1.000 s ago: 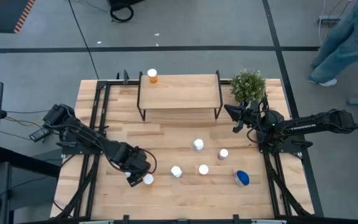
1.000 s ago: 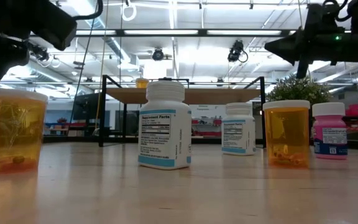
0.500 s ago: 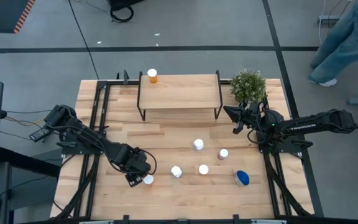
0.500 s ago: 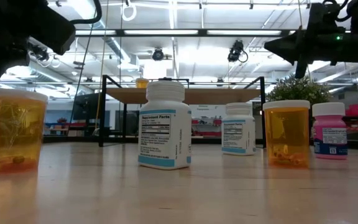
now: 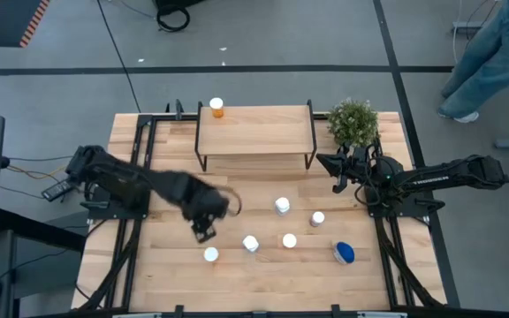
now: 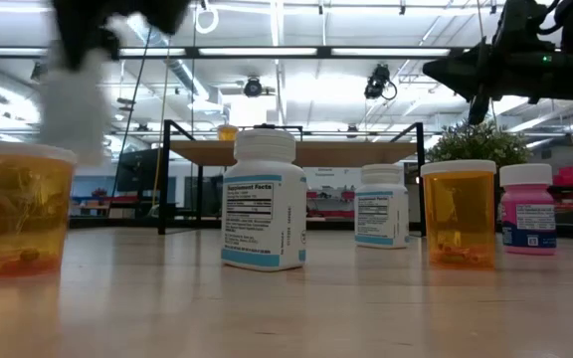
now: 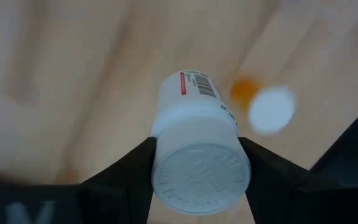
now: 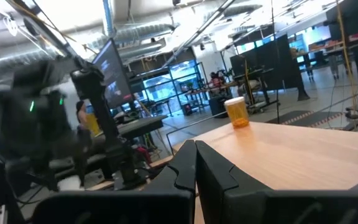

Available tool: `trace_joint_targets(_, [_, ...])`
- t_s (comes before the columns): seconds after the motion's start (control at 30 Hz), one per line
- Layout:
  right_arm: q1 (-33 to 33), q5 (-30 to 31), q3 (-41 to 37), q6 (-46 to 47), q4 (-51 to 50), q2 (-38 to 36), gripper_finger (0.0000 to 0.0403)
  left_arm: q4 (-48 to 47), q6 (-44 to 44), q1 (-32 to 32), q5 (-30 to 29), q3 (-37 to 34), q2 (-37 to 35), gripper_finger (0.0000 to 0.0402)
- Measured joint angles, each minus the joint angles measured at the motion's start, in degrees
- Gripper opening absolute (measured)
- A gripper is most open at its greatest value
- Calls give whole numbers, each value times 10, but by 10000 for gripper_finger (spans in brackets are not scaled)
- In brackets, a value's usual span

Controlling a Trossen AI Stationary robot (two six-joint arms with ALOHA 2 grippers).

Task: Pick and place medicine bottles onto shelf by color
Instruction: Put the left white pill bottle on the shelf

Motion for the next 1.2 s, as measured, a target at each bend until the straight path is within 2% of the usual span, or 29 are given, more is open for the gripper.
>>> trace_joint_targets(0.1, [0,-3,0,0,0,0,10,-26,64,47,-57,63,0,201])
trace_joint_targets(0.2, [0,-15,0,6,0,0,10,-38,128,97,-88,118,0,201])
trace_joint_targets(0.33, [0,-27,0,9,0,0,10,-68,204,169,-94,190,9,201])
trace_joint_targets(0.5, [0,-28,0,11,-1,0,10,-177,280,243,-94,293,61,201])
trace_joint_targets(0.7, [0,-28,0,9,-6,1,10,-168,369,300,-79,400,127,201])
trace_joint_targets(0.83, [0,-33,0,9,-18,2,10,-170,407,329,-84,435,165,201])
trace_joint_targets(1.2, [0,-70,0,34,-26,5,10,-173,488,403,-96,436,193,203])
